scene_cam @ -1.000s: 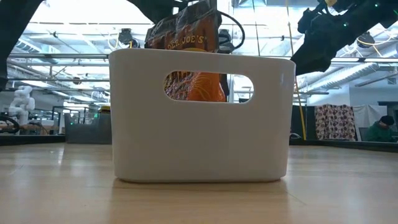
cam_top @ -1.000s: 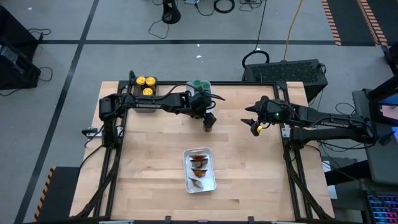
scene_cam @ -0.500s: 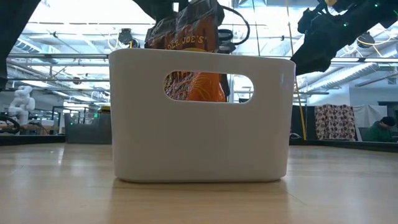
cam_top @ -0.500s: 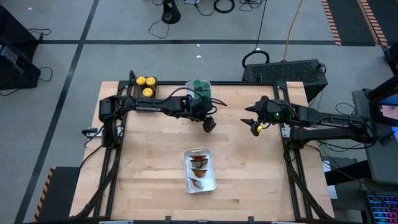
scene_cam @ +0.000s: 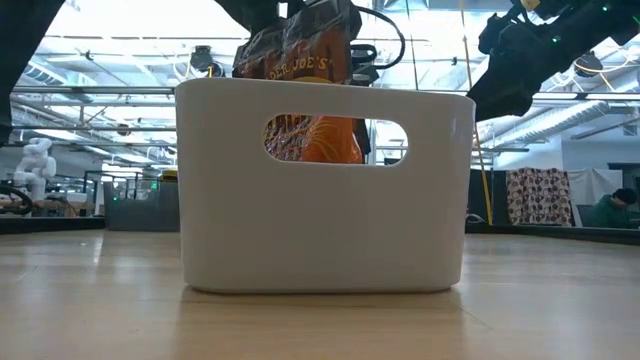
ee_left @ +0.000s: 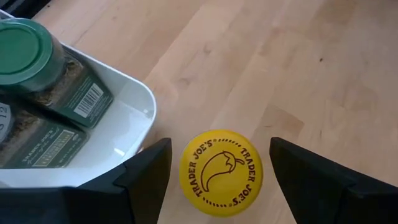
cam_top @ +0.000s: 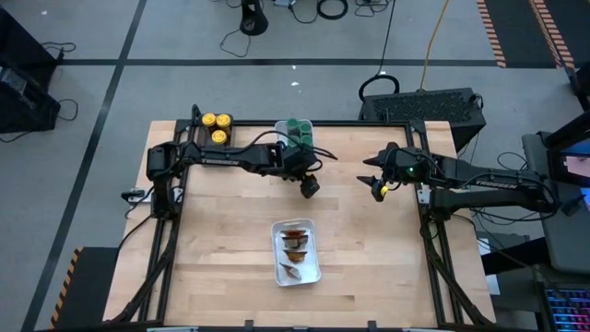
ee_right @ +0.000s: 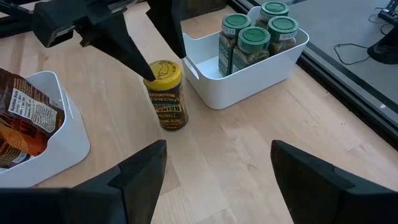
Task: Sort spices by type
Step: Put the yellow spice bottle into the transparent black bin
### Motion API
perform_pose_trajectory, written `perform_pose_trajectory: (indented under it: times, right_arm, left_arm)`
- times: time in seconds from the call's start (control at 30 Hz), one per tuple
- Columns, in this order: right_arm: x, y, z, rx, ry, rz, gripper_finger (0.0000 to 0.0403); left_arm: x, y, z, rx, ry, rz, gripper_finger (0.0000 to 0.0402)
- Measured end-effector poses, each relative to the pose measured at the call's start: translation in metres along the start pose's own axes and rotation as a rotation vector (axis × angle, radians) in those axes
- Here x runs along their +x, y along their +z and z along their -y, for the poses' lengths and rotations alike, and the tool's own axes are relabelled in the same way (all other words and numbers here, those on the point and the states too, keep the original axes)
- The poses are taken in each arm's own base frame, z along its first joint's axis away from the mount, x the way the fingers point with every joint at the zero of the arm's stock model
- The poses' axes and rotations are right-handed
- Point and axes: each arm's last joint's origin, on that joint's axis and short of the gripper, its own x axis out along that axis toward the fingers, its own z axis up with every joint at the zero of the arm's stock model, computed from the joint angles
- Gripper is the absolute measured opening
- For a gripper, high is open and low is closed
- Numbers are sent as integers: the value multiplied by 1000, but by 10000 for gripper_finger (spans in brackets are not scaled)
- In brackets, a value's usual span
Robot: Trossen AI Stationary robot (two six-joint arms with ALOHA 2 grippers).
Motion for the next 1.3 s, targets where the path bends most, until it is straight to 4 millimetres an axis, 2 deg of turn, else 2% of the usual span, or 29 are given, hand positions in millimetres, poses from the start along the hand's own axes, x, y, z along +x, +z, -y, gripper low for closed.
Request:
perform_pose_trajectory:
  times: [0.2, 0.53, 1.3]
  right_arm:
    - [0, 0, 0, 0, 0, 0, 271]
    - [0, 0, 0, 0, 0, 0, 271]
    - [0, 0, 0, -4, 0, 0, 271]
  left_arm:
    - [0, -1, -1, 3, 0, -12, 281]
    - [0, -2, 0, 34, -25, -27, 325]
    - [21, -11, -1, 58, 22, -70, 327]
